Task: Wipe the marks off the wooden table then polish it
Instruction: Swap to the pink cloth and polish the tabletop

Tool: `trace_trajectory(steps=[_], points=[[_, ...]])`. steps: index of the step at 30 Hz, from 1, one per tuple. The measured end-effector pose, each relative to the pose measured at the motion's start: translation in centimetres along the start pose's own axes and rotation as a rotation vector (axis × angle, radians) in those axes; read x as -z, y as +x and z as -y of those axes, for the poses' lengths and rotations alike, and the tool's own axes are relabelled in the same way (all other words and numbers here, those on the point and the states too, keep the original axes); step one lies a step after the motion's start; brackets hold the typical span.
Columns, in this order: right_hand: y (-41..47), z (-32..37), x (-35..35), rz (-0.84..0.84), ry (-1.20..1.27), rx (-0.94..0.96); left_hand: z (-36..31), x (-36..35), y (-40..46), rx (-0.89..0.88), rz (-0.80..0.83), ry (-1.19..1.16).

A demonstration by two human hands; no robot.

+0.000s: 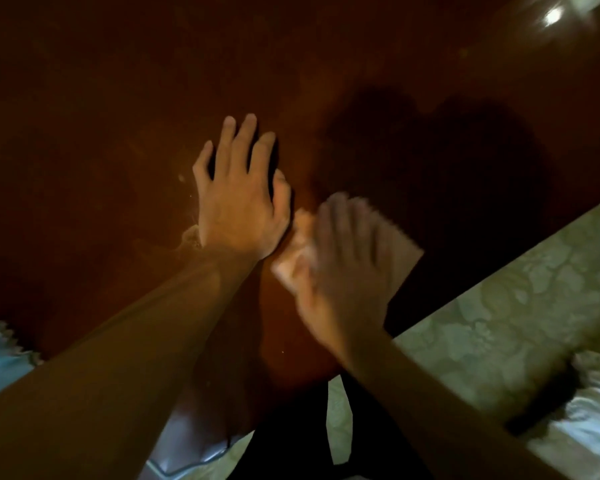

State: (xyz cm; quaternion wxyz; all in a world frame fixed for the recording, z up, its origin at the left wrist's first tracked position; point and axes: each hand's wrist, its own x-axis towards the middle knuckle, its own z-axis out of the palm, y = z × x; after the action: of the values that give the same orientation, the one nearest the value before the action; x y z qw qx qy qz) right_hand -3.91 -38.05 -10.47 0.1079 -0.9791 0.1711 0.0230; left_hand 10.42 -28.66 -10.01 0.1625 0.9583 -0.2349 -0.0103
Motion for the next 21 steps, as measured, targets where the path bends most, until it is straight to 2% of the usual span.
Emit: trace_trajectory(steps=[3, 5, 10, 14, 15, 18, 21], points=[[-3.5, 1.1, -0.2, 0.090, 0.078, 0.287, -0.2, -0.1, 0.0, -0.005, -0.005, 0.013], [-2.5, -2.0, 0.3, 0.100, 0.075, 0.361, -0.1, -0.4, 0.0, -0.005, -0.021, 0.015], [4.7, -11.0, 3.1, 0.001, -0.037, -0.010, 0.0, -0.5, 0.0, 0.002, -0.034, 0.002], [6.0, -7.6, 2.6, -0.047, -0.042, -0.211, -0.1, -0.4, 0.0, 0.013, -0.028, 0.009], [5.3, -5.6, 2.2, -0.034, -0.042, -0.169, 0.0, -0.4, 0.0, 0.012, -0.024, 0.014], [2.7, -1.5, 1.1, 0.043, -0.006, 0.119, 0.0, -0.3, 0.0, 0.007, -0.008, 0.028], [4.4, -3.8, 1.6, 0.068, -0.014, 0.307, -0.1, -0.2, 0.0, 0.018, 0.001, 0.016]])
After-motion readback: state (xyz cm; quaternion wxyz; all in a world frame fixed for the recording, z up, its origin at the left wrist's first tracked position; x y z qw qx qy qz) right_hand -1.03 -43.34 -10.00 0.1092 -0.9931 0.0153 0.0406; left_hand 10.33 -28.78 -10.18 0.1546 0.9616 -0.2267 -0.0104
